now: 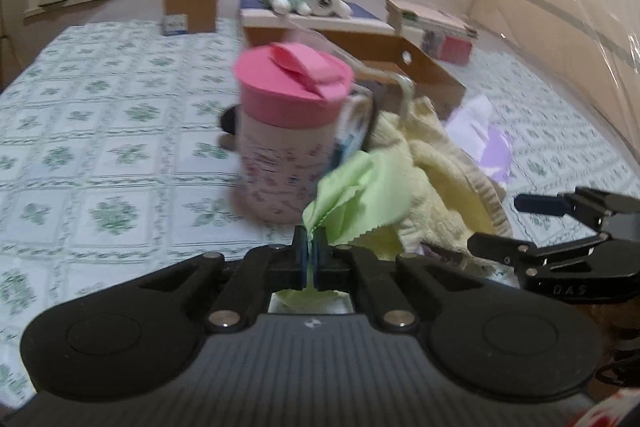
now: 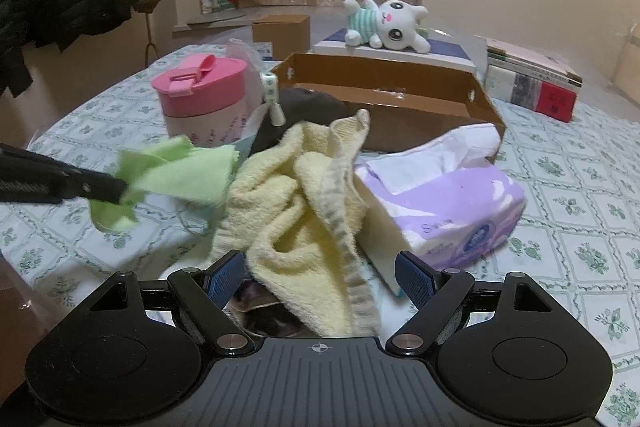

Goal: Organize soft objects
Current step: 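Reach the left gripper into the pile and grasp the light green cloth, then grasp the dark purple sock with the right gripper while the left gripper lifts the green cloth, then carry both items to the cardboard box and open the left gripper over it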

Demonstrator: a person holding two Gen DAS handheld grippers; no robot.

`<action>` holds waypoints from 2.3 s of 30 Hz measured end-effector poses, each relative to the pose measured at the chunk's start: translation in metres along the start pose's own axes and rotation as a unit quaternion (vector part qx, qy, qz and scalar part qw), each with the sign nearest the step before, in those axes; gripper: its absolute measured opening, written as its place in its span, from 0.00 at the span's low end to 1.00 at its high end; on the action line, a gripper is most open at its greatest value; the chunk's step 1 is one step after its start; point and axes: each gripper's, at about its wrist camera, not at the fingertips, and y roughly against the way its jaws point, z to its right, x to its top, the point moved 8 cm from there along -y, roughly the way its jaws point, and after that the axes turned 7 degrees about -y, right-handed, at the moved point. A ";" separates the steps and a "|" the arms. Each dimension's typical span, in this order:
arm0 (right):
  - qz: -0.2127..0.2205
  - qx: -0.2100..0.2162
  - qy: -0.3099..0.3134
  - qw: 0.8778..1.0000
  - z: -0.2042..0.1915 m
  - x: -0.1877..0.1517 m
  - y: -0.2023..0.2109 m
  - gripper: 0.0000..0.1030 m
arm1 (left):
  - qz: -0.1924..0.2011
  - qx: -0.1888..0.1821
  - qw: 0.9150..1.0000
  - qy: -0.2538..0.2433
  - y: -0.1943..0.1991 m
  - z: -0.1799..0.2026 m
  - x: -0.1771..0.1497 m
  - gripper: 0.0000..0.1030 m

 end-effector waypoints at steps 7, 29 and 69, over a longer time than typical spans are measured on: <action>-0.013 0.050 0.013 0.999 -0.023 -0.003 0.002 0.64 | -0.003 0.020 1.000 0.019 0.015 -0.024 -0.008 0.02; -0.051 0.035 0.031 0.998 -0.037 -0.032 -0.020 0.02 | -0.013 -0.008 1.000 0.019 0.007 -0.010 -0.025 0.01; -0.030 0.043 -0.022 0.998 -0.019 -0.033 0.032 0.12 | 0.009 -0.031 0.999 -0.023 0.037 0.035 -0.011 0.02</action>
